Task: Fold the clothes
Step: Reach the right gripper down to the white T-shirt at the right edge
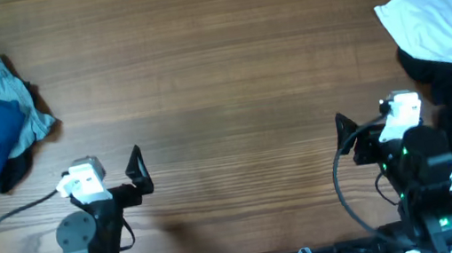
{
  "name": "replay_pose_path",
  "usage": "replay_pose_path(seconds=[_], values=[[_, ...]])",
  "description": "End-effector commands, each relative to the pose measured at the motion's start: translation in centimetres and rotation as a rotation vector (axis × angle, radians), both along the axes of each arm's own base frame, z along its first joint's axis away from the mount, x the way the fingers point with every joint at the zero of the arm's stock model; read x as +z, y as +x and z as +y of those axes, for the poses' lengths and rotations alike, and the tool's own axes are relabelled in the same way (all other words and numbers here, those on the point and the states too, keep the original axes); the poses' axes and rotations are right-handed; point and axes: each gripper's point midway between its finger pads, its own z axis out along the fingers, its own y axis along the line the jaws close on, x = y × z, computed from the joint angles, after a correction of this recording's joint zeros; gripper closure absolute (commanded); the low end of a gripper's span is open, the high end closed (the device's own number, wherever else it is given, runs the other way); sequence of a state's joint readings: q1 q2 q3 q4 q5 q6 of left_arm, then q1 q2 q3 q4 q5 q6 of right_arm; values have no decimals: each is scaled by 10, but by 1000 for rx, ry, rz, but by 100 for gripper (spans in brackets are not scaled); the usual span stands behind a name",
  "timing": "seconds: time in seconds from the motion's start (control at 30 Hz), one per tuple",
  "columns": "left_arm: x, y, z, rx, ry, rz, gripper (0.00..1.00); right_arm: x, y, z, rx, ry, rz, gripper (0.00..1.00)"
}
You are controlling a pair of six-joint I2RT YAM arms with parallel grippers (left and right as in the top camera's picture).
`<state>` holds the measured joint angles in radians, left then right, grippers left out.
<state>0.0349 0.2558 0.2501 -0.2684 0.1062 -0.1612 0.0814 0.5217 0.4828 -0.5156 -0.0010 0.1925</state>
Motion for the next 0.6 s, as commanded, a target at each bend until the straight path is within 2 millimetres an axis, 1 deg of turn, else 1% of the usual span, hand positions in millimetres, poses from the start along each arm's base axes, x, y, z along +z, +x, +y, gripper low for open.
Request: replay_pose_path(seconds=[0.0,0.03,0.07,0.1,0.13,0.17,0.2,0.23,0.33,0.37,0.4,0.47,0.5,0.57], values=[[25,9,-1,-6,-16,104,0,28,13,8,28,40,2,0],[30,12,-1,-6,-18,129,0,28,14,8,25,38,10,0],[34,15,-1,-6,-18,138,0,21,13,-3,-58,50,38,0],[38,18,-2,-14,-21,142,0,7,3,-36,-310,80,99,0],[38,19,-2,-14,-21,144,0,-7,-15,-68,-543,85,148,0],[38,19,-2,-14,-21,146,0,-15,-31,-91,-707,87,177,0],[38,19,-2,-17,-23,145,0,-23,-46,-113,-836,78,218,0],[38,19,-2,-17,-23,145,0,-29,-57,-129,-920,76,253,0],[38,19,-2,-17,-23,146,0,-47,-88,-166,-1138,87,354,0],[38,19,-2,-17,-23,146,0,-57,-108,-184,-1259,100,416,0],[38,19,-2,-17,-23,146,0,-66,-120,-192,-1327,136,459,0],[38,19,-2,-17,-23,146,0,-80,-133,-202,-1408,203,516,0],[38,19,-2,-17,-23,146,0,-90,-134,-207,-1432,249,544,0],[38,19,-2,-17,-23,146,0,-101,-132,-210,-1438,287,577,1]])
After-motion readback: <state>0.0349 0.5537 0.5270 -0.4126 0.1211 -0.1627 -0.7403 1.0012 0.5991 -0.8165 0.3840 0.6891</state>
